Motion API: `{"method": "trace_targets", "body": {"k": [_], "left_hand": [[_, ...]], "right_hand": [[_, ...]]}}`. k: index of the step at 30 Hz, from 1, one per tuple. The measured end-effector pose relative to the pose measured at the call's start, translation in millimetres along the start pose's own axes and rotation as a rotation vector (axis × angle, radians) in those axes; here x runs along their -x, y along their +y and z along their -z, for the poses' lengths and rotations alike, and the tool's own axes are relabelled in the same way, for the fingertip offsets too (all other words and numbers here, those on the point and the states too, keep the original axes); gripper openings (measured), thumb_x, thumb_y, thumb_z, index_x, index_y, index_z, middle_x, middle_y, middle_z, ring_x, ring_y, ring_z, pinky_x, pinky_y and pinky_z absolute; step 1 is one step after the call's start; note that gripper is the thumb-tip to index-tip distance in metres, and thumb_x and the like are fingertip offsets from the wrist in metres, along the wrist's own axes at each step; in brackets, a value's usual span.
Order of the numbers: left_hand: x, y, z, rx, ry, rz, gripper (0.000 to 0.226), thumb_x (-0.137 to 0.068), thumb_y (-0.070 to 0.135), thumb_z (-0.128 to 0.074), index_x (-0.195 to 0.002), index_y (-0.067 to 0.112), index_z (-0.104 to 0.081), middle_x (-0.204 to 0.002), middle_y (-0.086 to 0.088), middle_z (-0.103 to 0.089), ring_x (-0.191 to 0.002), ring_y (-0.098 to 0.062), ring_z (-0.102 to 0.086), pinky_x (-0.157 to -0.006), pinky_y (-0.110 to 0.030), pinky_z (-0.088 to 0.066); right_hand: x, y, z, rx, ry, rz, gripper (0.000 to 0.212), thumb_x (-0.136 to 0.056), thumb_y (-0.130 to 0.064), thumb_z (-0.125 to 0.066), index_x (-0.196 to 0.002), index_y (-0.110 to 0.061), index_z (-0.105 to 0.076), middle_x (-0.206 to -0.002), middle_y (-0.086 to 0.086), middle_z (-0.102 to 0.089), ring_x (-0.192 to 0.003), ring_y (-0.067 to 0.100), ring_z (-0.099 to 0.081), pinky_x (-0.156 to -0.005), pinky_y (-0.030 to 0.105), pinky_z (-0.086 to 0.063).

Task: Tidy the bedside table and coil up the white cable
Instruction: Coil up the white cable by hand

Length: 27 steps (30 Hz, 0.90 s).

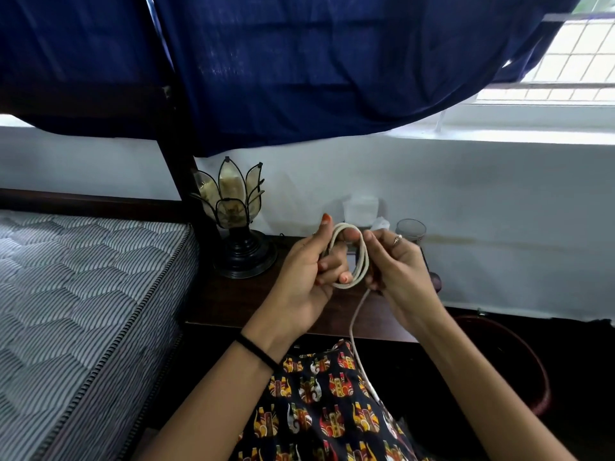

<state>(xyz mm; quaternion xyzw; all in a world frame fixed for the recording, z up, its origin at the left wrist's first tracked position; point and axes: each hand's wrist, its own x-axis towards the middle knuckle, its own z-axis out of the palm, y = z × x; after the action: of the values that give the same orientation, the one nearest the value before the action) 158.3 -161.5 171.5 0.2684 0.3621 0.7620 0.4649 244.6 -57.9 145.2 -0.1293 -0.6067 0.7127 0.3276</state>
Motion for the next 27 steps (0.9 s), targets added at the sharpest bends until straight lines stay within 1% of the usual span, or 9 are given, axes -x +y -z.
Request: {"method": "trace_targets", "body": {"k": [3, 6, 9, 13, 17, 19, 22, 25, 27], "left_hand": [[-3.5, -2.1, -2.3, 0.128, 0.041, -0.026, 0.043, -0.092, 0.041, -0.04, -0.087, 0.005, -0.064, -0.044, 0.008, -0.027, -0.033, -0.001, -0.025, -0.044, -0.016, -0.039], [-9.4, -2.0, -1.9, 0.182, 0.075, -0.062, 0.041, -0.097, 0.036, -0.036, -0.099, 0.004, -0.062, -0.049, 0.007, -0.031, -0.037, -0.003, -0.029, -0.052, -0.017, -0.046], [-15.8, -0.7, -1.2, 0.135, 0.092, -0.151, 0.036, -0.095, 0.032, -0.041, -0.107, 0.003, -0.059, -0.052, 0.006, -0.044, -0.044, -0.005, -0.039, -0.062, -0.017, -0.048], [-20.4, -0.7, 2.6, -0.08, 0.16, -0.242, 0.034, -0.089, 0.032, -0.048, -0.109, 0.007, -0.059, -0.061, 0.003, -0.056, -0.061, -0.011, -0.048, -0.061, -0.019, -0.045], [-19.4, -5.2, 10.8, -0.404, 0.201, -0.283, 0.026, -0.094, 0.029, -0.047, -0.112, 0.016, -0.058, -0.074, 0.004, -0.069, -0.063, -0.01, -0.057, -0.075, -0.02, -0.047], [-17.8, -7.6, 14.6, -0.552, 0.202, -0.286, 0.027, -0.093, 0.031, -0.049, -0.114, 0.017, -0.057, -0.079, 0.004, -0.071, -0.063, -0.009, -0.061, -0.074, -0.015, -0.047], [-16.6, -9.7, 20.5, -0.704, 0.189, -0.301, 0.022, -0.095, 0.024, -0.051, -0.114, 0.014, -0.057, -0.083, 0.0, -0.071, -0.062, -0.007, -0.063, -0.064, -0.008, -0.045], [-15.3, -11.7, 26.4, -0.782, 0.161, -0.273, 0.014, -0.096, 0.02, -0.048, -0.106, 0.019, -0.058, -0.076, 0.003, -0.069, -0.063, -0.007, -0.062, -0.066, -0.012, -0.047], [-13.0, -13.4, 28.6, -0.819, 0.137, -0.247, 0.015, -0.097, 0.023, -0.045, -0.105, 0.023, -0.058, -0.067, 0.009, -0.067, -0.064, -0.004, -0.061, -0.068, -0.012, -0.046]], "right_hand": [[9.3, 12.5, -1.8, 0.014, 0.017, -0.045, 0.026, -0.09, -0.033, -0.052, -0.081, -0.01, -0.061, -0.054, 0.003, -0.054, -0.039, 0.009, -0.047, -0.037, 0.016, -0.036], [20.3, 20.6, -2.6, 0.094, -0.025, -0.094, 0.023, -0.097, -0.028, -0.045, -0.086, -0.017, -0.062, -0.057, 0.001, -0.06, -0.042, 0.012, -0.051, -0.039, 0.018, -0.04], [30.8, 25.9, -5.0, 0.193, -0.093, -0.159, 0.019, -0.1, -0.024, -0.043, -0.094, -0.023, -0.061, -0.057, 0.001, -0.059, -0.042, 0.014, -0.052, -0.039, 0.021, -0.041], [41.5, 27.5, -7.9, 0.481, -0.219, -0.183, 0.017, -0.101, -0.018, -0.042, -0.1, -0.02, -0.059, -0.053, -0.002, -0.056, -0.035, 0.011, -0.046, -0.034, 0.019, -0.035], [47.6, 15.3, -8.9, 0.779, -0.313, -0.113, 0.017, -0.099, -0.023, -0.045, -0.103, -0.024, -0.061, -0.053, -0.005, -0.055, -0.042, 0.003, -0.048, -0.046, 0.012, -0.035], [47.2, 3.4, -8.7, 0.892, -0.318, -0.051, 0.015, -0.097, -0.026, -0.05, -0.103, -0.026, -0.063, -0.061, -0.006, -0.061, -0.054, 0.004, -0.055, -0.054, 0.018, -0.043], [42.8, -17.6, -7.7, 1.076, -0.323, -0.004, 0.012, -0.092, -0.032, -0.056, -0.1, -0.028, -0.065, -0.076, -0.004, -0.069, -0.071, 0.014, -0.064, -0.069, 0.034, -0.053], [34.8, -39.2, -5.8, 1.232, -0.28, 0.093, 0.015, -0.089, -0.037, -0.059, -0.098, -0.029, -0.067, -0.072, -0.005, -0.064, -0.073, 0.023, -0.064, -0.068, 0.035, -0.053], [26.7, -53.1, -4.2, 1.31, -0.244, 0.174, 0.015, -0.087, -0.038, -0.062, -0.096, -0.029, -0.07, -0.063, -0.008, -0.056, -0.068, 0.023, -0.062, -0.062, 0.031, -0.049]]}}
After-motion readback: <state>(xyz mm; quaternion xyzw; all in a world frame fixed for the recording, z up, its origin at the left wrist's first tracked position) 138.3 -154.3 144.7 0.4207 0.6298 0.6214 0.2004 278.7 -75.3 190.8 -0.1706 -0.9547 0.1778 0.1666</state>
